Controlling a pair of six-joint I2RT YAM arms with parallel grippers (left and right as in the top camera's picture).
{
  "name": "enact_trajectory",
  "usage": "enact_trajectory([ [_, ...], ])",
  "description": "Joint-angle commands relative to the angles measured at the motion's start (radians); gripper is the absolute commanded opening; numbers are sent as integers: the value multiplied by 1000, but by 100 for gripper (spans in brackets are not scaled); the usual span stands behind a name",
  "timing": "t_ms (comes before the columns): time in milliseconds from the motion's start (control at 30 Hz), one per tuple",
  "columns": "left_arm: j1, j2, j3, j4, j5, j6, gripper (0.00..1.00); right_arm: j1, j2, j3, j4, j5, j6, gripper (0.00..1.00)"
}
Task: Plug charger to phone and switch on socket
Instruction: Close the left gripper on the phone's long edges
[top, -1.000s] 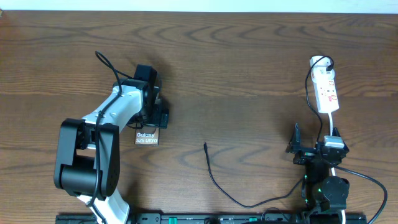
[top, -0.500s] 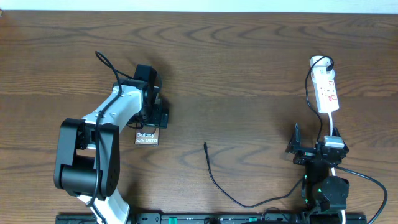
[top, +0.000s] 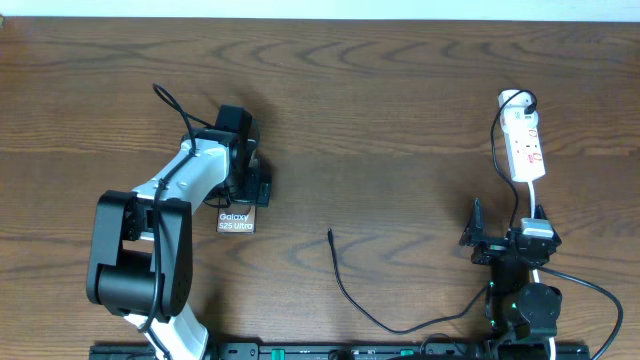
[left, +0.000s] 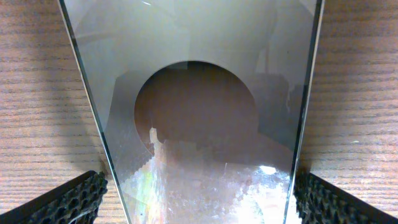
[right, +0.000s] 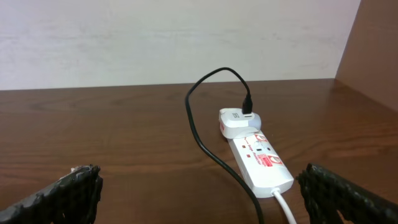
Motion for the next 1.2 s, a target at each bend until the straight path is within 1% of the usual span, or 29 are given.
enact_trajectory([
  [0,-2,11,-22,-10,-6,-12,99,10,-5,-1,-4,7,6,99],
  [233,-2,11,-22,-9,-6,-12,100,10,-4,-1,-4,7,6,99],
  [467,-2,11,-22,-9,-6,-12,90,10,-4,-1,-4,7,6,99],
  [700,-2,11,-22,-9,-6,-12,88,10,-4,-1,-4,7,6,99],
  [800,-2,11,-22,-9,-6,-12,83,10,-4,-1,-4,7,6,99],
  [1167,-2,11,-22,-10,-6,-12,81,10,-4,-1,-4,7,7,99],
])
